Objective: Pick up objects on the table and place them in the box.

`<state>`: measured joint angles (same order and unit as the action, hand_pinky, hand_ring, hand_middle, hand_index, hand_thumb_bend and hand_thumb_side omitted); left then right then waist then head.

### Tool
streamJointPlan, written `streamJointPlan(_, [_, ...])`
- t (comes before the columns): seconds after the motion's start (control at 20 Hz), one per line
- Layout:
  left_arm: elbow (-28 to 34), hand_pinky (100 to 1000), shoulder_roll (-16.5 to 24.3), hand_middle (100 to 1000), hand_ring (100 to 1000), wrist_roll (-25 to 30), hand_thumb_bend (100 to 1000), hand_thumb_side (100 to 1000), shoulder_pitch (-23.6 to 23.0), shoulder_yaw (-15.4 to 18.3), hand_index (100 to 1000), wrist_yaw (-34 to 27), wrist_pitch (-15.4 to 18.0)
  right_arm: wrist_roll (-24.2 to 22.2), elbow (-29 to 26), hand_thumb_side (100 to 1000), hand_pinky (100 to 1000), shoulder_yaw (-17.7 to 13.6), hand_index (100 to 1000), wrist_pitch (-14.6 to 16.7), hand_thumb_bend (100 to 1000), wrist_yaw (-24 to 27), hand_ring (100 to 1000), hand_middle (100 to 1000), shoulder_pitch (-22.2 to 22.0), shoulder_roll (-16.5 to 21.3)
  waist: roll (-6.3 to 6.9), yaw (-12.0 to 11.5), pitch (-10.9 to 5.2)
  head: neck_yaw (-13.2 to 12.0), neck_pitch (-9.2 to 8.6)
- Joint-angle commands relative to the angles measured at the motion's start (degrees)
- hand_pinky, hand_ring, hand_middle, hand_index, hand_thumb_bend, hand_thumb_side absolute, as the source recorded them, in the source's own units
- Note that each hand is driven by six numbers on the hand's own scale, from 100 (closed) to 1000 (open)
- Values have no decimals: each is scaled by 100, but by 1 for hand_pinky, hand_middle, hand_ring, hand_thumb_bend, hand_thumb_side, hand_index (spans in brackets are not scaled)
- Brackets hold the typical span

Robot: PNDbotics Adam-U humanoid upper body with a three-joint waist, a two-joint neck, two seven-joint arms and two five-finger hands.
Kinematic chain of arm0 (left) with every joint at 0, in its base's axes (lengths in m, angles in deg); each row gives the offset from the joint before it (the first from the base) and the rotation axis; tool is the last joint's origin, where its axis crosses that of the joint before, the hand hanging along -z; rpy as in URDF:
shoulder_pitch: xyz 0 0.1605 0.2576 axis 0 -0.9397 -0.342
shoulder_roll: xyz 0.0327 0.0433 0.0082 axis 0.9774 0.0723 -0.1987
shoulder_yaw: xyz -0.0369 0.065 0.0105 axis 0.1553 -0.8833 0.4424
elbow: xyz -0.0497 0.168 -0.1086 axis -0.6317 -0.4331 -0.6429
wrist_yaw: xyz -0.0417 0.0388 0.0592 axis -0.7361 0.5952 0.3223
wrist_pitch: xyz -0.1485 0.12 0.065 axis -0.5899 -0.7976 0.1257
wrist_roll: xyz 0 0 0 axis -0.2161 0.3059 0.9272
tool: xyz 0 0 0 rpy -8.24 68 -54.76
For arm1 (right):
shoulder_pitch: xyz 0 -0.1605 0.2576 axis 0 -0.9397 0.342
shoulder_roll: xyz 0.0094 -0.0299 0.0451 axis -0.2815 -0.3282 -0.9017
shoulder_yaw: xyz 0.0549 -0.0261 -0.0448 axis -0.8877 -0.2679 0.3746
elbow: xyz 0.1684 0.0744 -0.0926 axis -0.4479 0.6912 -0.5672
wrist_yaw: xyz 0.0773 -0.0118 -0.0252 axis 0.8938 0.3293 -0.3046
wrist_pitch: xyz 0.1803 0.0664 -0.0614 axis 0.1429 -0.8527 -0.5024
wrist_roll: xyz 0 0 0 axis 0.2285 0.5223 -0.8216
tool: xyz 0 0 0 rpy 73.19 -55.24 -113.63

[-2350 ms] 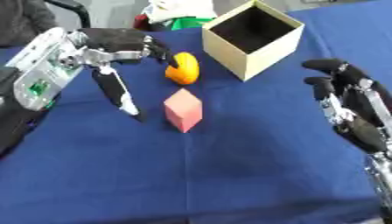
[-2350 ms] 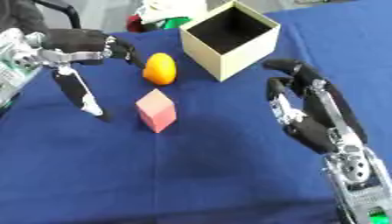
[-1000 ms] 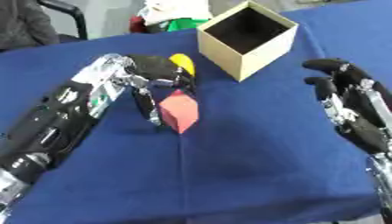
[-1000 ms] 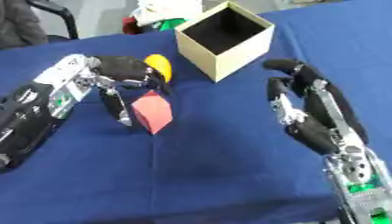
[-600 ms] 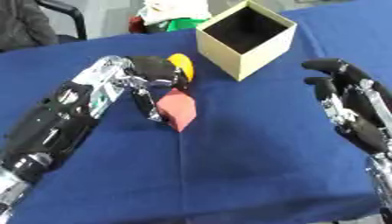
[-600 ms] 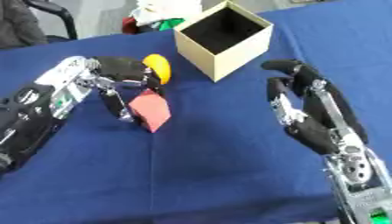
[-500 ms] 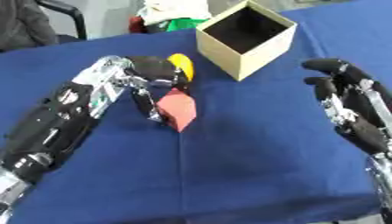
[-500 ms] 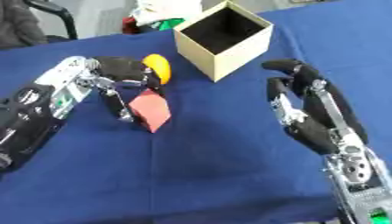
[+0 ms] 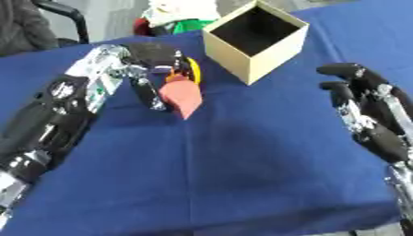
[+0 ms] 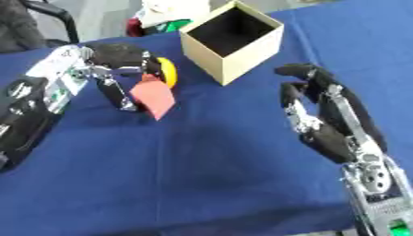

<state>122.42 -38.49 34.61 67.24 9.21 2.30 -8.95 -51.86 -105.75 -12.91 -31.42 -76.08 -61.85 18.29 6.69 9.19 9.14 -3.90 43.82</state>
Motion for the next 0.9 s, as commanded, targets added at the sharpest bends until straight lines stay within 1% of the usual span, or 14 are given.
streamJointPlan(0.05, [58,779,180,519,635,-96,430,105,297,257,756,171,-115,-80,-87,641,798,37,801,32,100,33,898,762,57,85,1,53,-96,-49,6])
streamJointPlan(0.3, [-112,788,46,523,645,-363,454,105,679,581,758,684,-299,-255,-94,643,798,150,800,68,100,57,898,761,117,101,53,292,-65,-200,-63])
streamJointPlan(0.6, [-510,793,-266,528,656,-775,468,106,1120,982,761,1424,-567,-433,-100,645,799,292,800,84,100,120,899,761,224,105,129,603,-23,-388,-130])
streamJointPlan(0.75, [-701,792,-462,530,660,-1010,472,107,1252,1191,762,1750,-754,-512,-98,648,799,356,800,89,100,146,899,761,273,91,160,760,7,-462,-167])
streamJointPlan(0.9, [-902,792,-639,534,667,-1170,477,112,1313,1309,765,2013,-834,-567,-101,649,799,401,800,94,100,167,899,761,336,74,185,907,50,-530,-205])
